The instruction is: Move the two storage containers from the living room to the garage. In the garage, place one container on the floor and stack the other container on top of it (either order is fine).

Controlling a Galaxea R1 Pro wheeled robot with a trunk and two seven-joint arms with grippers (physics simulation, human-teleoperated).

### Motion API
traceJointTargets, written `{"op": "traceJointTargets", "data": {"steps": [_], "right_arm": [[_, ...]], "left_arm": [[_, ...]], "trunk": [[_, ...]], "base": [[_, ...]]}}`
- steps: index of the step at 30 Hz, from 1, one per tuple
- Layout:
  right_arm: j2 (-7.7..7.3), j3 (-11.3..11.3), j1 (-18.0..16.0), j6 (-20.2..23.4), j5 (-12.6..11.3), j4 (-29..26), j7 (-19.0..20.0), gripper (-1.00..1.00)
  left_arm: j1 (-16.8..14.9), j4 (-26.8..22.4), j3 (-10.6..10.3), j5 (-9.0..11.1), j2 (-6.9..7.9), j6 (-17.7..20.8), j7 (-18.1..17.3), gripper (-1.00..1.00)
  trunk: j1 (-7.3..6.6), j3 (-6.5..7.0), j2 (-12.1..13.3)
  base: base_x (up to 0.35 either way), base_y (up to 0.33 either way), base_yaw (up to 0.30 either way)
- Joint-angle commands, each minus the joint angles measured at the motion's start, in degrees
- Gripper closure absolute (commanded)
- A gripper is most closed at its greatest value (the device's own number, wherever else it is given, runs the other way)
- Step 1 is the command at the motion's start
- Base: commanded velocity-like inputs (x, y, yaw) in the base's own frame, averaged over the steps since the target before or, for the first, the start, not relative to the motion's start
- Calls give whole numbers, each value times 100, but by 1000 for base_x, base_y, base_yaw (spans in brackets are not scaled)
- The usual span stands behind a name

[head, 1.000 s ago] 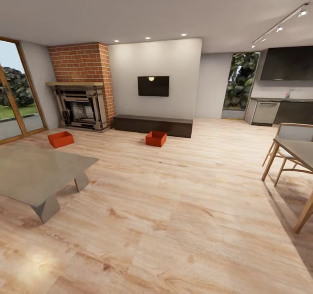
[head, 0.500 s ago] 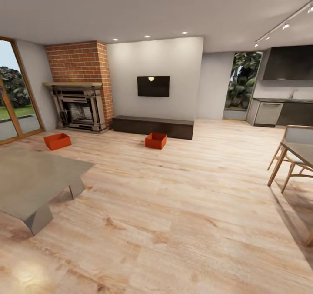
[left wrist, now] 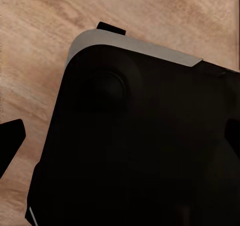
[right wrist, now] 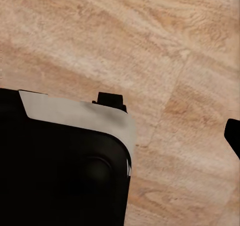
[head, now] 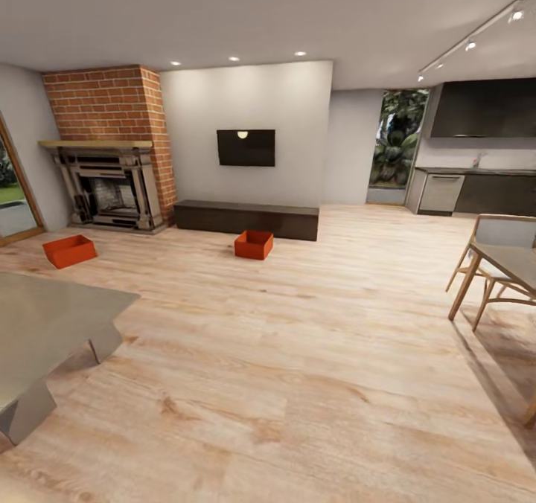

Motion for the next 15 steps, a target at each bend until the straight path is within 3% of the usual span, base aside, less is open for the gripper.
{"op": "traceJointTargets", "data": {"steps": [1, 4, 11, 15], "right_arm": [[3, 50, -6, -26, -40, 16, -2, -100], [3, 60, -6, -25, -37, 16, -2, -100], [3, 60, -6, -27, -36, 16, -2, -100], [3, 54, -6, -27, -36, 16, 6, -100]], "left_arm": [[-1, -2, 38, 7, -3, -10, 1, -100], [-1, -2, 38, 7, -3, -10, 1, -100], [-1, 1, 38, 7, -12, -13, 1, -100], [-1, 1, 38, 7, -12, -11, 1, -100]], "trunk": [[3, -5, -2], [3, -5, -2], [3, -5, -2], [3, -5, -2]], "base": [[325, 110, -28], [325, 111, -10], [325, 111, 212], [325, 111, 52]]}}
